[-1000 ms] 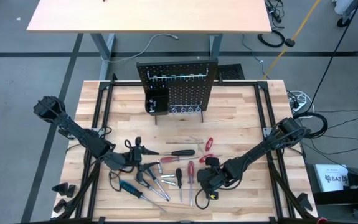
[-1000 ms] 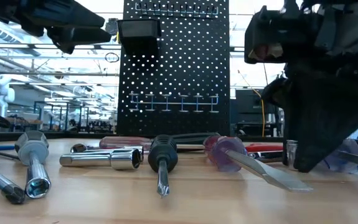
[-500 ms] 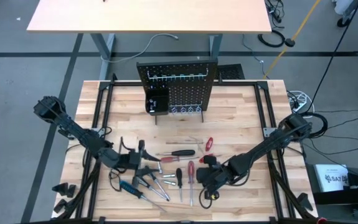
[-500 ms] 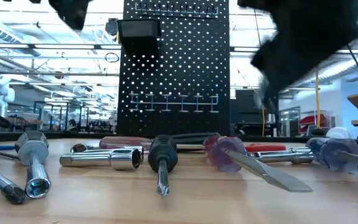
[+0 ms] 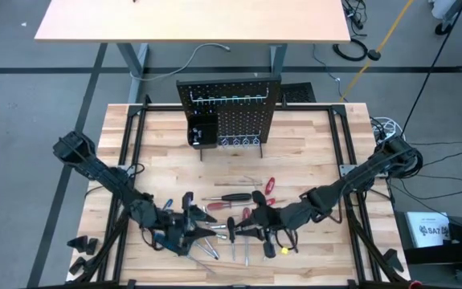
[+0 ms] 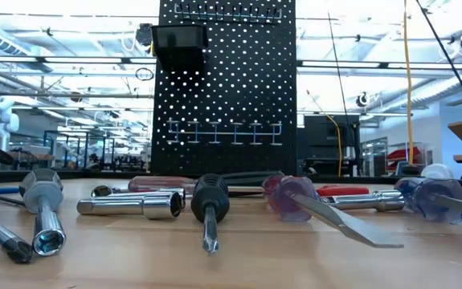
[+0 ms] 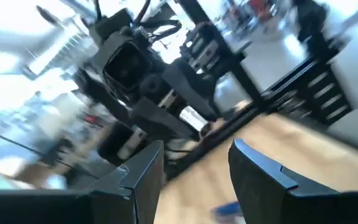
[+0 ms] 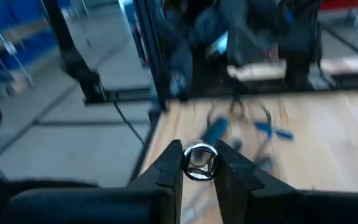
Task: Hang tools onto peg board
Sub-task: Put the socket into the black bin on the pegboard
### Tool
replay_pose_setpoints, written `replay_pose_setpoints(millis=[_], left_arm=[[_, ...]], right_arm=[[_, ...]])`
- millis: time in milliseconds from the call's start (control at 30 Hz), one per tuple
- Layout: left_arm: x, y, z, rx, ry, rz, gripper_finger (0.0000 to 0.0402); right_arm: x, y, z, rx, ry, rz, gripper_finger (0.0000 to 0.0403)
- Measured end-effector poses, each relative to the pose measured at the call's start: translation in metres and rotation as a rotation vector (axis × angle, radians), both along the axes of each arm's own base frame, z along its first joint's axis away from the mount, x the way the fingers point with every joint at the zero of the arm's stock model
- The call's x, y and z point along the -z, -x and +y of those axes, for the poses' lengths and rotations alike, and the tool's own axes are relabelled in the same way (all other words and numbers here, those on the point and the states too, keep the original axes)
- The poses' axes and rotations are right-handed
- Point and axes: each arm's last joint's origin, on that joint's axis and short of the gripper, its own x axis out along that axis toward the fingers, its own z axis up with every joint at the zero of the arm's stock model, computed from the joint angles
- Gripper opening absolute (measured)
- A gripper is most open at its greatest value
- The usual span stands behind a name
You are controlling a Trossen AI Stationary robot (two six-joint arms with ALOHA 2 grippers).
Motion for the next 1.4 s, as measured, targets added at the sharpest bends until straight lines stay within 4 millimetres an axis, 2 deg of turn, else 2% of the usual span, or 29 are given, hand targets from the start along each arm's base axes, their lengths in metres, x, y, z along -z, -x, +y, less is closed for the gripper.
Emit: replay_pose_setpoints(millis=[200,400,767,1067,1400], left_arm=[[-0.026,-0.015,-0.012,-0.1,-0.283,-0.092,0.0182],[-0.039,-0.023,-0.018,-0.15,-0.397,-0.111,0.0182],[-0.05,-0.027,-0.018,-0.189,-0.441,-0.128,0.0183],[-0.053,-0.038,-0.003,-0.251,-0.438,-0.12,0.0183],[-0.053,-0.044,0.005,-0.225,-0.447,-0.134,0.0183]], right_arm=[[-0.015,-0.003,-0.001,0.001,-0.061,-0.142,0.0054],[-0.026,-0.003,-0.002,0.004,-0.058,-0.257,0.0055],[-0.032,-0.009,-0.016,0.049,-0.045,-0.317,0.0055],[-0.034,-0.011,-0.019,0.052,-0.041,-0.336,0.0055],[-0.033,-0.015,-0.029,0.085,-0.035,-0.326,0.0055]])
